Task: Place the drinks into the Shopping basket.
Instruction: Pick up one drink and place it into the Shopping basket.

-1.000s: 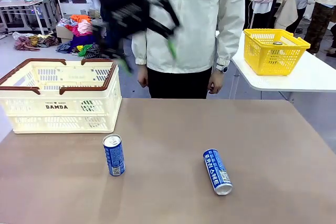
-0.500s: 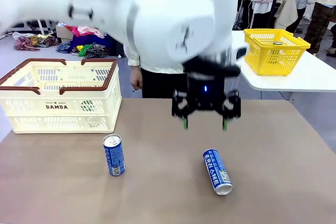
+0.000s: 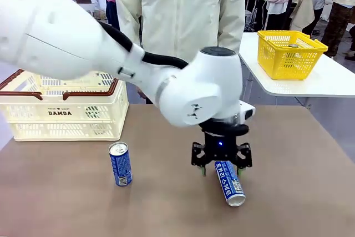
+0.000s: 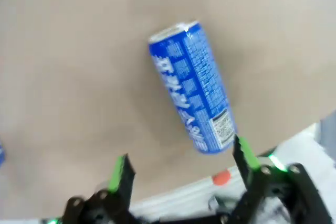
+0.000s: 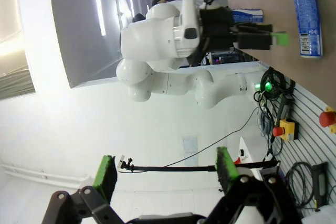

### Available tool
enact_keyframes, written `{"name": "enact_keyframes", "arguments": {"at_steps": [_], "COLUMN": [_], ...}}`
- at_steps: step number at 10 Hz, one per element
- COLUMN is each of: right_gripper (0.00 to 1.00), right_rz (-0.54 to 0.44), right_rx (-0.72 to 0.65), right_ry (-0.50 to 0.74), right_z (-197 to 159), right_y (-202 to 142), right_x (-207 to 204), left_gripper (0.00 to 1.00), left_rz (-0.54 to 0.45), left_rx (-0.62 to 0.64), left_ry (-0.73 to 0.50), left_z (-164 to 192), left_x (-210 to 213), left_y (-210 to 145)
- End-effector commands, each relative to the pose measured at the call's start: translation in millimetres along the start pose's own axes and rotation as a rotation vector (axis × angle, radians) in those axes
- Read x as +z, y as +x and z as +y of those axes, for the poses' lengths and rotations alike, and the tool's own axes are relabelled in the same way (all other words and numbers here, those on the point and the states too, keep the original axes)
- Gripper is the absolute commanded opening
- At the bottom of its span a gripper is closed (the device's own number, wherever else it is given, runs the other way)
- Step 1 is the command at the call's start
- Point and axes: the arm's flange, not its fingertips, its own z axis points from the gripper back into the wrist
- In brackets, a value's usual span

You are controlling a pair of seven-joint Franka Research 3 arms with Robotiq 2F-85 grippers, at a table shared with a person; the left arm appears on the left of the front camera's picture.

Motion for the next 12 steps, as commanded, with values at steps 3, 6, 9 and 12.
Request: {"name": "enact_keyframes", "arguments": {"at_steps": [3, 6, 9, 12], "right_gripper": [1.0, 1.0, 1.0, 1.0], "right_rz": [-0.005, -0.005, -0.005, -0.005], "right_rx": [-0.019, -0.019, -0.019, -0.019], "right_ry": [0.011, 0.011, 0.011, 0.011], "right_z": [6.5, 6.5, 6.5, 6.5], "right_y": [0.7, 0.7, 0.7, 0.7], "right_x": [-1.5, -1.5, -1.5, -1.5], "left_gripper": [1.0, 1.0, 1.0, 1.0], "left_rz": [-0.017, -0.001, 0.021, 0.036], "left_rx": [0.078, 0.104, 0.112, 0.104], "left_ry": [0.015, 0.083, 0.112, 0.126], "left_z": [-58.6, -59.8, -57.1, -58.8], "left_x": [-37.2, -51.9, -60.5, -68.0], "left_y": [28.2, 36.1, 40.6, 42.9]}}
